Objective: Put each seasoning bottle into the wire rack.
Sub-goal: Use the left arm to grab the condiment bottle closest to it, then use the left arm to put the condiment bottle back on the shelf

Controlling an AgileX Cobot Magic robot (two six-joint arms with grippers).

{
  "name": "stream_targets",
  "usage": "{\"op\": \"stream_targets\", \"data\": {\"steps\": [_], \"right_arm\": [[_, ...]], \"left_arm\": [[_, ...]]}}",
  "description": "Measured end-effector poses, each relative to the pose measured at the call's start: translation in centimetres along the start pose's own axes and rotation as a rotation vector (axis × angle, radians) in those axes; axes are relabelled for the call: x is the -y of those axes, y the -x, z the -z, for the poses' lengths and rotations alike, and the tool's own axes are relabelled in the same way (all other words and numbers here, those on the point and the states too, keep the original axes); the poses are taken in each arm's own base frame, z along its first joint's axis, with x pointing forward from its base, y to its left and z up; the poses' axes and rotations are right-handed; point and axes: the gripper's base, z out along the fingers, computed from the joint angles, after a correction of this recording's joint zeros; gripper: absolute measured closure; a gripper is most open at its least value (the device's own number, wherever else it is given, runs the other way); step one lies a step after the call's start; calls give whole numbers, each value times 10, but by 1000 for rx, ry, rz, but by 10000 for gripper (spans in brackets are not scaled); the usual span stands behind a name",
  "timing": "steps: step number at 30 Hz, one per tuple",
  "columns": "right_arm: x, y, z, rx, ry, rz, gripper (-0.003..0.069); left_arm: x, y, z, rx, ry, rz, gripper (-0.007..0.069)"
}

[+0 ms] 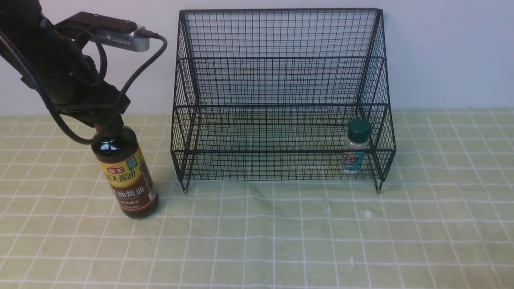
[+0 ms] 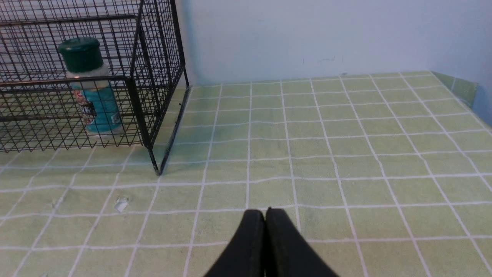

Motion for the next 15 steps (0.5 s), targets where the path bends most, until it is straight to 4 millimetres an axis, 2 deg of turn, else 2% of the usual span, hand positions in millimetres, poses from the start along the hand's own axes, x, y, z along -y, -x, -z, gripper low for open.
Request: {"op": "stream_targets", "data": {"steps": [3, 6, 9, 15], "right_arm": [[0, 0, 0, 0, 0, 0, 673], [0, 0, 0, 0, 0, 0, 673], [0, 0, 0, 0, 0, 0, 673], [0, 0, 0, 0, 0, 0, 673]], "left_arm": [[2, -2, 17, 41, 19, -8, 358], [7, -5, 46, 140, 48, -17, 358], [10, -7, 68, 219, 66, -22, 358], [16, 3, 109, 381, 73, -27, 358]]}}
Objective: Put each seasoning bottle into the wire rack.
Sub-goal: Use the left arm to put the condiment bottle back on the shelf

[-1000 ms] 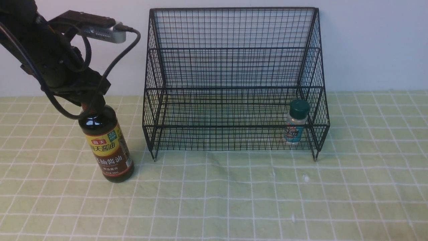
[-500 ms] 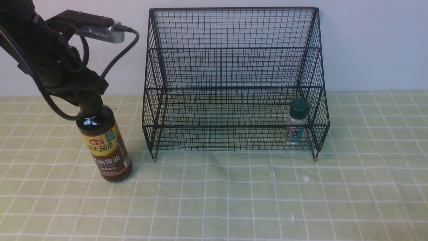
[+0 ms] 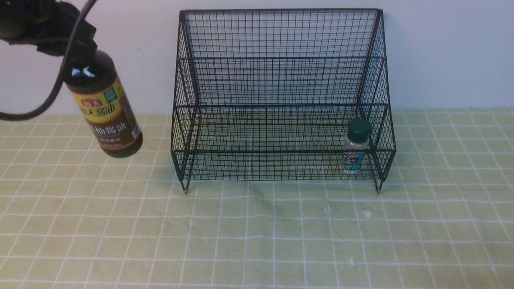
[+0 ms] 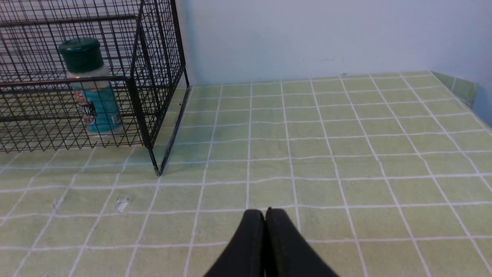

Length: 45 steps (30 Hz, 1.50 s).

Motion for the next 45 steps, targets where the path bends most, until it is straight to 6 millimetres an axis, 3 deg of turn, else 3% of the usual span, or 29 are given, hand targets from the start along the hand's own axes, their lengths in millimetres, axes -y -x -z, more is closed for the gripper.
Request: {"op": "stream_targets", "data": {"steps": [7, 18, 26, 38, 45], "right_arm": [[0, 0, 0, 0, 0, 0, 673], [0, 0, 0, 0, 0, 0, 673], [0, 0, 0, 0, 0, 0, 673], [0, 0, 0, 0, 0, 0, 673], [0, 0, 0, 0, 0, 0, 673]], "left_arm": [[4, 24, 24, 190, -30, 30, 358], [6, 41, 15, 343, -97, 103, 358], [7, 49, -15, 373, -183, 134, 358], [34, 64, -75, 439, -210, 39, 358], [38, 63, -102, 415, -217, 53, 358]]}}
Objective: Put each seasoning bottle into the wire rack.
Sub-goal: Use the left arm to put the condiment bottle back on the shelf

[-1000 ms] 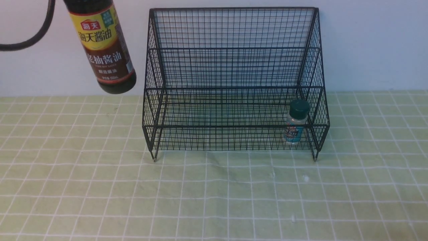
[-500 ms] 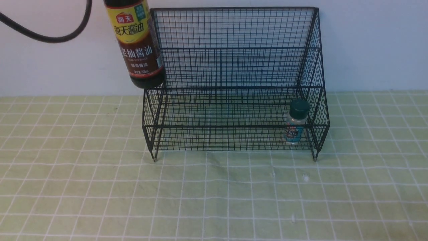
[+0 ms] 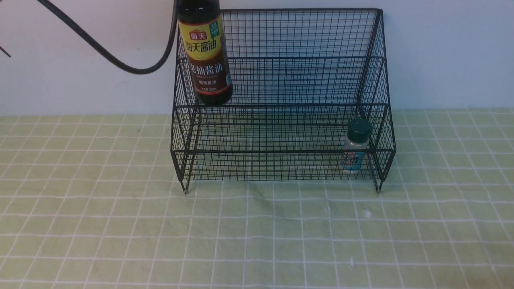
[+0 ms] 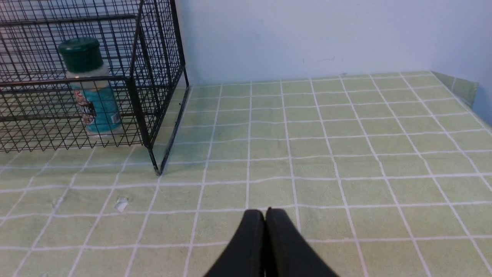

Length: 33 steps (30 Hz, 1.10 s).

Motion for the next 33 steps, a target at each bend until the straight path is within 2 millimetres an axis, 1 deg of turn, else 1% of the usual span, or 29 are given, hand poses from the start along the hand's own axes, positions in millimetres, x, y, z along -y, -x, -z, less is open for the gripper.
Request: {"op": "stream_targets", "data": {"steps": [10, 18, 23, 33], "right_arm": [[0, 0, 0, 0, 0, 0, 673], [0, 0, 0, 0, 0, 0, 673], [0, 0, 0, 0, 0, 0, 673], [0, 0, 0, 0, 0, 0, 673]], "left_arm": [[-10, -26, -32, -97, -7, 12, 358], [-13, -57, -56, -239, -55, 32, 358], [-14, -57, -60, -238, -59, 38, 358], [-14, -57, -60, -236, -59, 37, 358]]}}
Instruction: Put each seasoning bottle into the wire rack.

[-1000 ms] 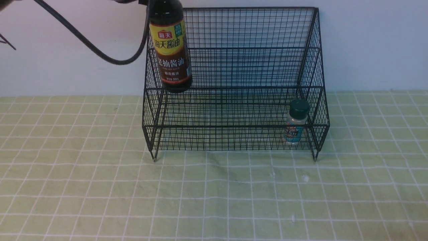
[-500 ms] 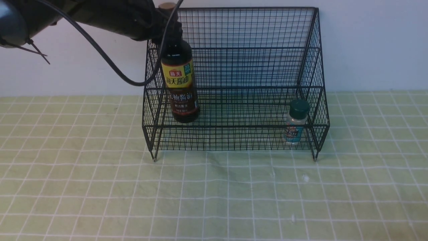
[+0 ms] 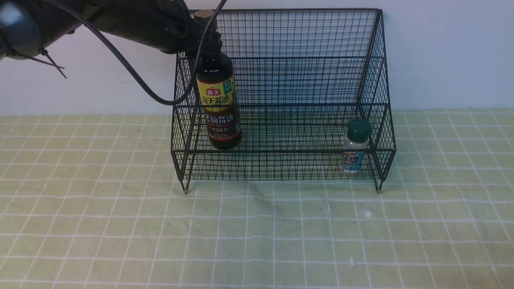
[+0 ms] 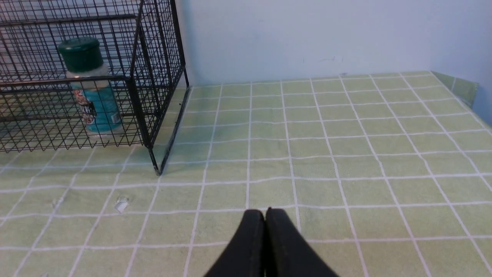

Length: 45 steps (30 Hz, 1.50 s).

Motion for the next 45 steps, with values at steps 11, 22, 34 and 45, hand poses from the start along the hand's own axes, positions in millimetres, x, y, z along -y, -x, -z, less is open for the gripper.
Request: {"op": "stream_targets", "data": {"steps": [11, 22, 34, 45], "right_arm": [[0, 0, 0, 0, 0, 0, 673], [0, 0, 0, 0, 0, 0, 673], [0, 0, 0, 0, 0, 0, 673], [0, 0, 0, 0, 0, 0, 673]], "left_arm": [[6, 5, 11, -2, -24, -4, 186], [23, 31, 108, 9, 177, -165, 504], [74, 32, 274, 151, 345, -220, 631], [116, -51, 370, 342, 359, -139, 631]]}}
